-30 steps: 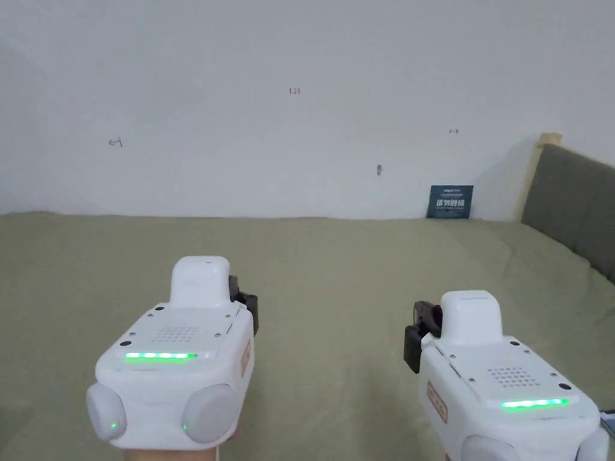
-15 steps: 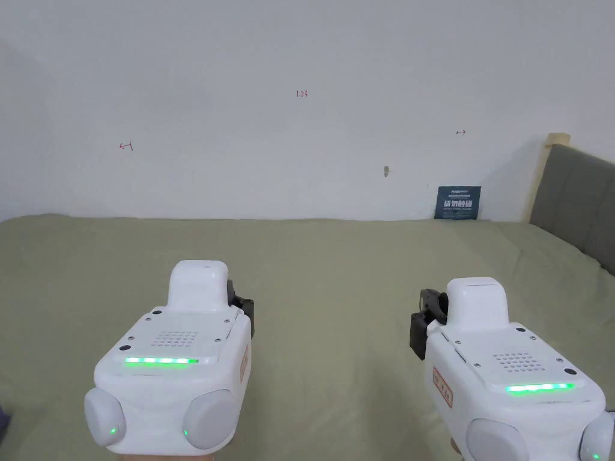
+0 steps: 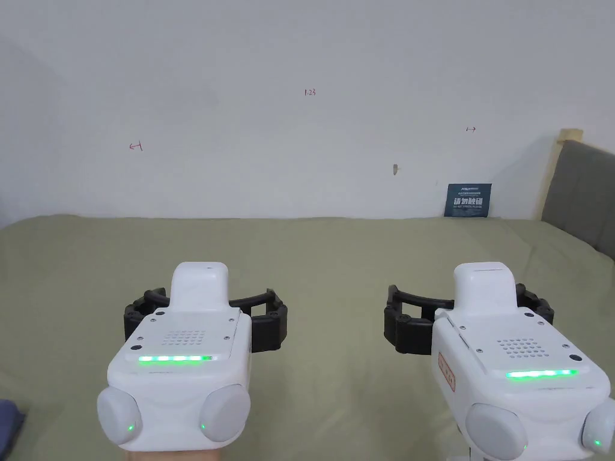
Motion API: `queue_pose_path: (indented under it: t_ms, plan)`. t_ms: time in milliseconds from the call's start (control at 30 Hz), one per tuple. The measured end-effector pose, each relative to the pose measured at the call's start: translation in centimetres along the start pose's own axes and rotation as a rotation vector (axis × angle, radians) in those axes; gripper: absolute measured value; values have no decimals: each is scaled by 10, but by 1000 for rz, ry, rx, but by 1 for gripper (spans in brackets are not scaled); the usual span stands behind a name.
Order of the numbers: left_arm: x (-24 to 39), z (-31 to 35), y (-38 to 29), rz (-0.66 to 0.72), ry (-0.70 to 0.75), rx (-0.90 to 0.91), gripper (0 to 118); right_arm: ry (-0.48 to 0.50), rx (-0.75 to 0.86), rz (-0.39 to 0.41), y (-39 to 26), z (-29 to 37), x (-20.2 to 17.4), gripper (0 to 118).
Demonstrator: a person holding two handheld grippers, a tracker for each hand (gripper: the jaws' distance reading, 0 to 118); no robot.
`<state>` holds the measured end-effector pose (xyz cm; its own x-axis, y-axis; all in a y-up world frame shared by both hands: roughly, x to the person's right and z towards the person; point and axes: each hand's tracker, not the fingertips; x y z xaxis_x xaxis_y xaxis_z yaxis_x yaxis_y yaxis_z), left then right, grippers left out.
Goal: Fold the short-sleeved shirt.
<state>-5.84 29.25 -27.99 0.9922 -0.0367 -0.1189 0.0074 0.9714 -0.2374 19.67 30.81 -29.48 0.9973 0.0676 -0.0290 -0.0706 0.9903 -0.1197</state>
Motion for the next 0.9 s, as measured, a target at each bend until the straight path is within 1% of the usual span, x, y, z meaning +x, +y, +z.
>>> queue_pose_path:
  t_ms: [33, 133, 233, 300, 367, 433, 600, 700, 800, 900]
  plan:
    - [-1, 1, 0, 8, 1, 0, 118, 2, 3, 1, -13, 9, -2, 118]
    - [-2, 4, 3, 11, -19, 11, 118, -6, -15, 12, -16, 8, -6, 118]
    - [-3, 3, 12, 44, -77, -63, 118, -25, -26, 17, -15, 6, -8, 118]
    - [-4, 6, 13, 41, -77, -55, 118, -11, -39, 9, -12, 6, -7, 118]
    - [-3, 10, 11, 32, -98, -2, 118, 0, -39, 3, -12, 7, -6, 118]
    - [-2, 13, 10, 41, -87, 7, 118, 2, -11, 6, -12, 11, -7, 118]
    - [2, 12, 11, 15, -60, -26, 118, 0, -41, 2, -13, 9, -8, 118]
    - [0, 11, 10, 9, -55, -36, 118, 39, -70, -3, -12, 10, -8, 118]
    - [-4, 11, 12, 52, -75, -58, 118, 41, -89, 27, -11, 9, -10, 118]
    - [-7, 14, 13, 66, -86, -46, 118, 43, -55, 18, -11, 9, -10, 118]
